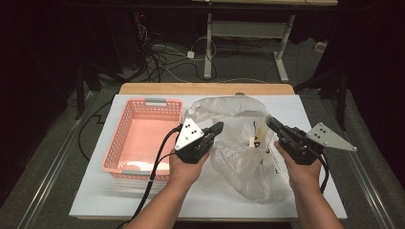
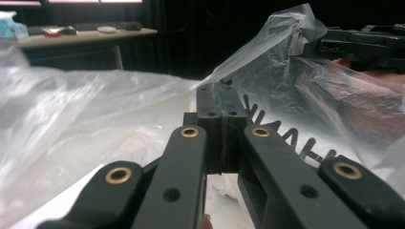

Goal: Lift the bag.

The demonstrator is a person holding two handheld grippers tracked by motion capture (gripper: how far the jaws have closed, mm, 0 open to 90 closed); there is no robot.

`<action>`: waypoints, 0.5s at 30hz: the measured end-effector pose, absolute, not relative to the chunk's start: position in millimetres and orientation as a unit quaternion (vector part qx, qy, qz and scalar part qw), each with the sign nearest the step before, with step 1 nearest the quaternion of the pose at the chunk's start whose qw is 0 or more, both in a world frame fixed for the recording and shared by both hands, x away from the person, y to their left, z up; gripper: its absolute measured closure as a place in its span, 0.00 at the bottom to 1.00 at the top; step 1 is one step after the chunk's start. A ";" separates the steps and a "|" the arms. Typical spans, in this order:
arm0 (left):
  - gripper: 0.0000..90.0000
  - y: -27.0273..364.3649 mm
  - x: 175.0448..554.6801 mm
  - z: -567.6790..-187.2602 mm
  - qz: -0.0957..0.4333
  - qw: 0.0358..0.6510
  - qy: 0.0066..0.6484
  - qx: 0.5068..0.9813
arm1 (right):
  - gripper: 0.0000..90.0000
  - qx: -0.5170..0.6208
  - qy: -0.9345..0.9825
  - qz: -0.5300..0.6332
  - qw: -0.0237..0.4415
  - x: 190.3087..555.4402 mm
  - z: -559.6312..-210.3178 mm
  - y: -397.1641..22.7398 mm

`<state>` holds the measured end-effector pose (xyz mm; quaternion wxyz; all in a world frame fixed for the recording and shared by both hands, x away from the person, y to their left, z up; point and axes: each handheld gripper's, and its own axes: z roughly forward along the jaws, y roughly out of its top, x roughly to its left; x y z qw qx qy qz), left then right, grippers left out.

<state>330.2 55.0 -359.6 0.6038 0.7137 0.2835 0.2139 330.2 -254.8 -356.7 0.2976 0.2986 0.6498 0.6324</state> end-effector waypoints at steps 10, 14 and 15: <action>0.98 50.0 347.3 -326.8 0.241 0.622 0.272 0.694 | 1.00 0.298 0.630 0.629 0.344 345.7 -333.0 -255.8; 0.98 46.1 355.6 -313.7 0.254 0.627 0.267 0.686 | 1.00 0.300 0.621 0.630 0.357 351.9 -323.1 -254.4; 0.98 45.4 357.2 -309.9 0.257 0.629 0.265 0.684 | 1.00 0.299 0.619 0.630 0.360 353.2 -320.3 -254.4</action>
